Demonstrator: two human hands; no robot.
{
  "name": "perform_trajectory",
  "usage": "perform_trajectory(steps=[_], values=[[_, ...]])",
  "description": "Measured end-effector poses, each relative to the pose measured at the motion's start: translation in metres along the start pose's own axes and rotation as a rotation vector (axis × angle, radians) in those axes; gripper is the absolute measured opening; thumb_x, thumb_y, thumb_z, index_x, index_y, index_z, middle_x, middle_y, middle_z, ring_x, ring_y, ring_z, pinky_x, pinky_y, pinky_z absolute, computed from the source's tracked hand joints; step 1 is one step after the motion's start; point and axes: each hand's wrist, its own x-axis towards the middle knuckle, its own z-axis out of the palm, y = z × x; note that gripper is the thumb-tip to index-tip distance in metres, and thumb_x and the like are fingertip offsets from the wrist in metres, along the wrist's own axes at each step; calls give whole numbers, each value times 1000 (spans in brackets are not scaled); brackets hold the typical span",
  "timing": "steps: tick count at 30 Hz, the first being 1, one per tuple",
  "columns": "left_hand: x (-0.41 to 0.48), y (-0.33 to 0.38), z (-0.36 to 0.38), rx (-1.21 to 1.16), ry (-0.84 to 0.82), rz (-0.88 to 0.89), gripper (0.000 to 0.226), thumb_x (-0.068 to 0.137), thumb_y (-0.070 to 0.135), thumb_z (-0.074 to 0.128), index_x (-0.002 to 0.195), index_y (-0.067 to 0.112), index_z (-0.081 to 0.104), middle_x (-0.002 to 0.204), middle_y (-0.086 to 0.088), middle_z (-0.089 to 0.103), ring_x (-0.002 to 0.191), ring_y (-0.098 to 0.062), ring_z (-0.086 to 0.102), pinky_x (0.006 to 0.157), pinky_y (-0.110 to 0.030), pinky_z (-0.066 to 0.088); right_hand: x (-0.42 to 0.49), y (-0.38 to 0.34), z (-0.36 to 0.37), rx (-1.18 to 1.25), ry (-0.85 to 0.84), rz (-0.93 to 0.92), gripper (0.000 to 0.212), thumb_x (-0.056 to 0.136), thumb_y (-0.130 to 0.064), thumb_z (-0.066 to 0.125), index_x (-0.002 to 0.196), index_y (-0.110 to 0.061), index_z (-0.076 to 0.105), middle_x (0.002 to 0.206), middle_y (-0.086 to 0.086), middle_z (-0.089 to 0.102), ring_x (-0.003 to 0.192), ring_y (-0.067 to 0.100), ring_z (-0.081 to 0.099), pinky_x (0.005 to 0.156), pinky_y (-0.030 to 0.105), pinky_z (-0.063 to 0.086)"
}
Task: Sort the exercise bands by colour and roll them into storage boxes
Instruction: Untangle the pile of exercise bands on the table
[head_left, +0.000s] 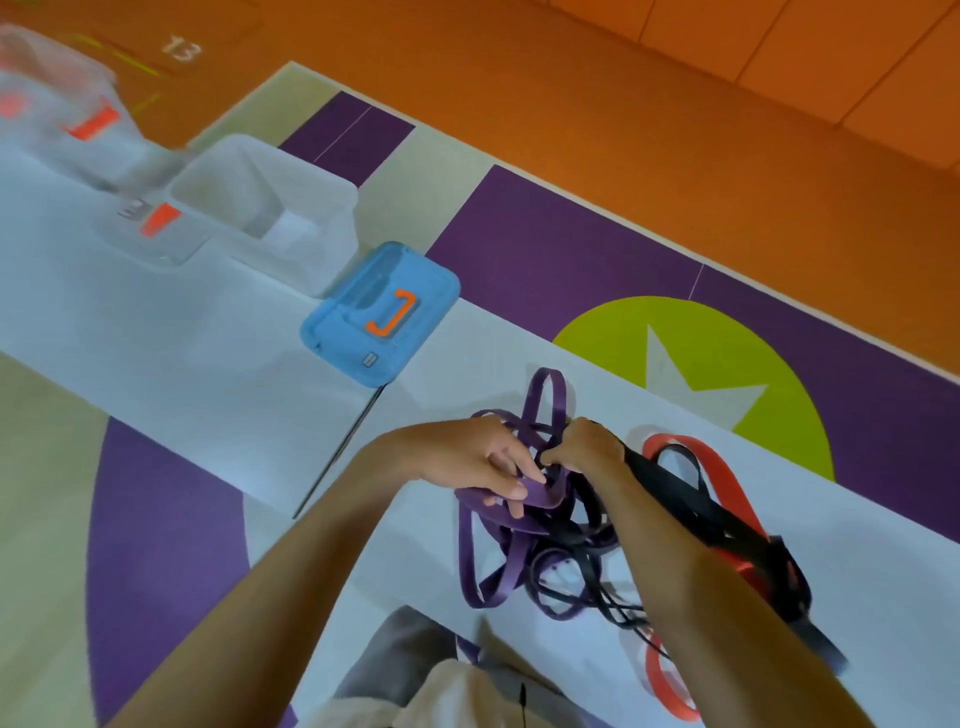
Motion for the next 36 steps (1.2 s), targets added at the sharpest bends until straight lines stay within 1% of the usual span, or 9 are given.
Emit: perform_trajectory(steps=[4,8,13,18,22,26,30,33,36], values=[[4,-3,-4,-22,-15,14,31,105,20,65,136,17,68,101,5,82,80,-15,65,76,-7,46,0,14,-1,273,33,35,29,77,-37,78,71,-13,61,73,4,65,67,23,62,57,31,42],[4,-13,-7,-31,-37,-9,29,104,16,65,133,16,69,103,2,82,78,-13,66,81,-13,49,-22,35,-29,1033,178,198,31,85,-17,80,65,-12,57,75,14,63,71,28,58,59,33,41],[6,-11,-10,-14,-164,-43,29,105,17,65,133,15,70,106,-4,81,83,-4,70,79,-18,51,-41,68,-57,1759,195,255,10,96,-17,73,101,-16,64,137,18,65,107,21,67,88,33,49],[15,-4,-9,21,-116,-33,28,104,18,66,132,22,70,105,2,82,96,-13,74,86,-15,49,-56,121,-62,2214,333,149,25,105,-19,59,127,-9,58,130,12,65,119,27,63,80,34,55],[33,-5,-12,-66,274,41,26,104,9,62,125,21,70,88,3,81,79,-13,68,78,-24,53,-88,162,-58,1913,378,279,11,103,-15,56,96,-7,61,91,15,68,85,25,64,74,34,50],[60,-11,-14,-223,588,144,23,104,1,58,110,17,74,97,0,80,90,-16,76,77,-24,57,-105,201,-28,982,339,340,15,89,-20,68,88,-6,64,95,18,64,87,33,62,73,43,49],[84,-22,-11,-127,714,131,13,99,9,68,109,14,76,105,2,76,96,-12,70,88,-23,53,-116,203,17,607,340,203,10,96,-12,66,105,-9,65,85,12,65,83,37,67,64,36,51],[101,-40,-7,10,674,71,25,95,10,73,118,19,74,112,5,75,105,-13,69,99,-34,54,-115,186,45,419,225,166,39,97,-27,69,131,-13,58,117,12,67,118,36,65,94,42,55],[114,-56,2,-49,598,44,41,97,4,69,135,19,67,128,4,71,119,-15,67,110,-39,51,-110,161,71,109,405,131,85,91,-32,75,161,-21,29,163,16,31,155,37,24,123,54,28]])
